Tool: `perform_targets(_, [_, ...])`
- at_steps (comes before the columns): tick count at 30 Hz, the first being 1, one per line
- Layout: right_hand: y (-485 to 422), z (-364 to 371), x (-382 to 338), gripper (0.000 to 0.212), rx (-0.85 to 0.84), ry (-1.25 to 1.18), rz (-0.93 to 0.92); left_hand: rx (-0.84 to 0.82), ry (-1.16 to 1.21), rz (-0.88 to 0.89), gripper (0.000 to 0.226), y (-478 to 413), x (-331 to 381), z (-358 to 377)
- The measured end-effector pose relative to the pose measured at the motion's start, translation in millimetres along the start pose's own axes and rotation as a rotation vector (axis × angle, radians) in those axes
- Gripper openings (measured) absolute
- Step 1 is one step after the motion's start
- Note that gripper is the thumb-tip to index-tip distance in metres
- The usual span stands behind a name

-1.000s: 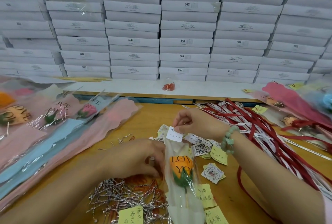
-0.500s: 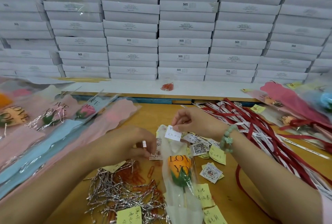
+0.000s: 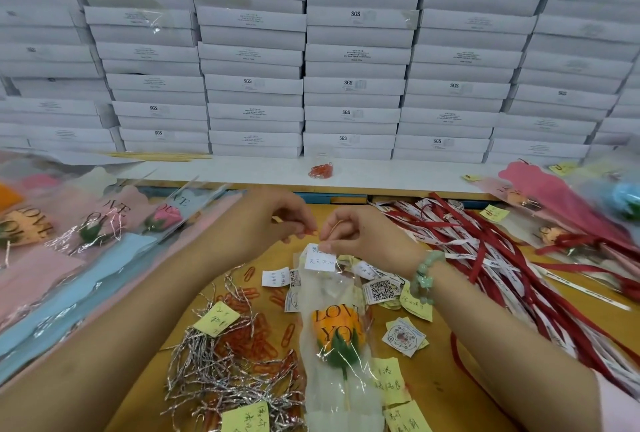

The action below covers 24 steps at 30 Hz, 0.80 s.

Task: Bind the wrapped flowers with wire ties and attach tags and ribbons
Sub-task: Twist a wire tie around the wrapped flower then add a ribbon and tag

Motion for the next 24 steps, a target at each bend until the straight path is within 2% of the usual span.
perform_targets(4, [-1,-3,-3,0.017,0.025,0.0,-0.038,-0.104,-0.031,-0.078,0.027,-17,0,19])
perform_targets(6, [-1,-3,-3,0.016,0.027,0.005,-0.047,-0.094,-0.006,-0.113,0.03,-22,-6,22])
perform_targets(12, [-1,-4,3,0.005,0.042,-0.027,-0.046,-0.038,0.172,-0.211,0.015,-26,-26,20])
perform_targets(18, [0,-4,7,0.007,0.06,-0.082,-0.009,0.014,0.291,-0.307,0.01,-27,-36,22])
perform_targets(24, [2,-5,14,0.002,0.086,-0.079,0.038,0.007,0.273,-0.294,0.009,-29,-33,30])
Point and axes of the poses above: each hand's wrist, its own y-axis away from the middle knuckle, its own z-axis out of the palm, x = y × z, the point moved 9 cm from there along -y, towards the middle knuckle, and after that the axes turned 14 degrees about -z, right-handed, at the moved point
